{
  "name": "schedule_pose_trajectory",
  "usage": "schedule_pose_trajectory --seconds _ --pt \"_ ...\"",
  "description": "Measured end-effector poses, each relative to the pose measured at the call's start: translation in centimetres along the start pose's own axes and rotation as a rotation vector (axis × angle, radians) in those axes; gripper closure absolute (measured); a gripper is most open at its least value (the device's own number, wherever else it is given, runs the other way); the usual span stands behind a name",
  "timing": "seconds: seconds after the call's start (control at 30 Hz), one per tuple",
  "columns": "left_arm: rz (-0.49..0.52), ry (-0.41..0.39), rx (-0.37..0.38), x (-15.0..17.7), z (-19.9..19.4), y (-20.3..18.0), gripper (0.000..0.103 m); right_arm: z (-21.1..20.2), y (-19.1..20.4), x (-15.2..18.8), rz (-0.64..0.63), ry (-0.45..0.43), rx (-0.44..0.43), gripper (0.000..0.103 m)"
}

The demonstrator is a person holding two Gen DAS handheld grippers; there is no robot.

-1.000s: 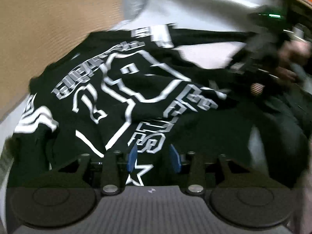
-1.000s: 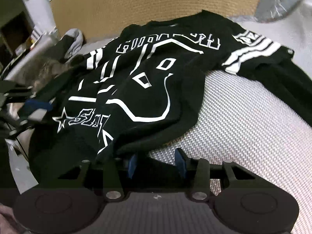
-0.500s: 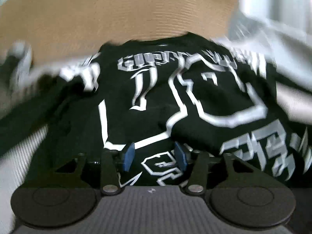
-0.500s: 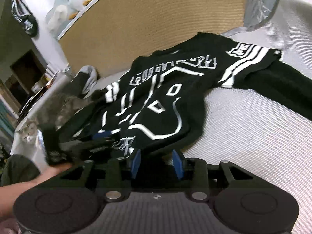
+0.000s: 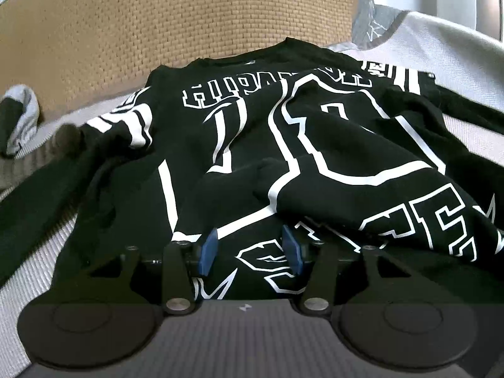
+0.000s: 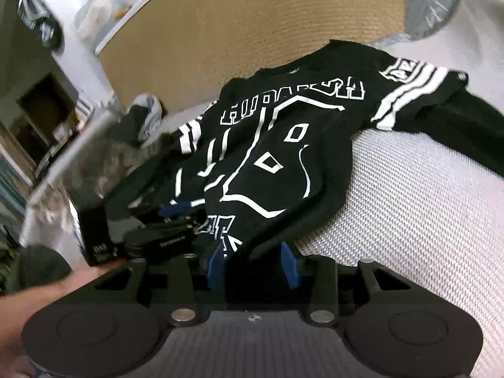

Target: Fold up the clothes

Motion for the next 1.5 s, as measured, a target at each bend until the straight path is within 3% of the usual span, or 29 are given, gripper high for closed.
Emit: schedule_pose_trajectory --seconds 0.3,0.53,0.6,0.7,0.9,1.07,1.17,1.2,1.33,1.43,1.5 --pt "0.032 0.064 0.004 -0.6 0.4 0.0 0.053 0.8 2.5 1.9 -0.092 0.038 0.007 0.055" --pt "0.038 0.088 0.009 -0.7 0.5 0.3 0.053 2.3 3.6 2.7 -0.217 0.040 0.149 0.056" --pt "0.042 0.119 0.014 -1.0 0.7 0.3 0.053 2.7 3.3 2.9 -0.238 0.048 0.177 0.076" --pt "0.049 0.165 0.021 -1.5 1.0 0.4 0.053 2.3 2.1 2.7 -0.184 0.016 0.178 0.089" --pt "0.059 0.203 0.049 -1.7 0.7 0.7 0.053 -0.9 -2.1 1.2 0.028 -0.114 0.185 0.095" --pt "-0.032 0.219 0.054 -1.8 0.3 1.3 0.053 -1.9 -5.1 0.5 0.087 -0.138 0.235 0.098" --pt "-0.034 0.234 0.025 -1.8 0.2 0.7 0.054 -2.0 -6.4 0.4 0.096 -0.137 0.294 0.103" --pt "-0.037 0.239 0.018 -1.9 0.1 0.6 0.054 -2.0 -6.8 0.4 0.095 -0.137 0.317 0.103" --pt "-0.005 0.258 0.045 -1.9 -0.7 -0.5 0.054 -3.2 -7.0 0.9 0.086 -0.146 0.262 0.101" --pt "0.072 0.269 0.078 -1.7 -1.3 -1.8 0.054 -4.4 -6.4 1.3 0.067 -0.159 0.219 0.092" --pt "0.133 0.276 0.103 -1.6 -1.8 -2.8 0.054 -4.8 -5.4 1.6 0.032 -0.146 0.172 0.081"
Point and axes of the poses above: each gripper's, at about its wrist camera, not at the fingertips, and z roughly the way its jaws point, y to its left, x to its underside, the point moved 5 cm from there along z, roughly the way its jaws point, and after that the axes turned 11 degrees about x, right-handed, at the moved point
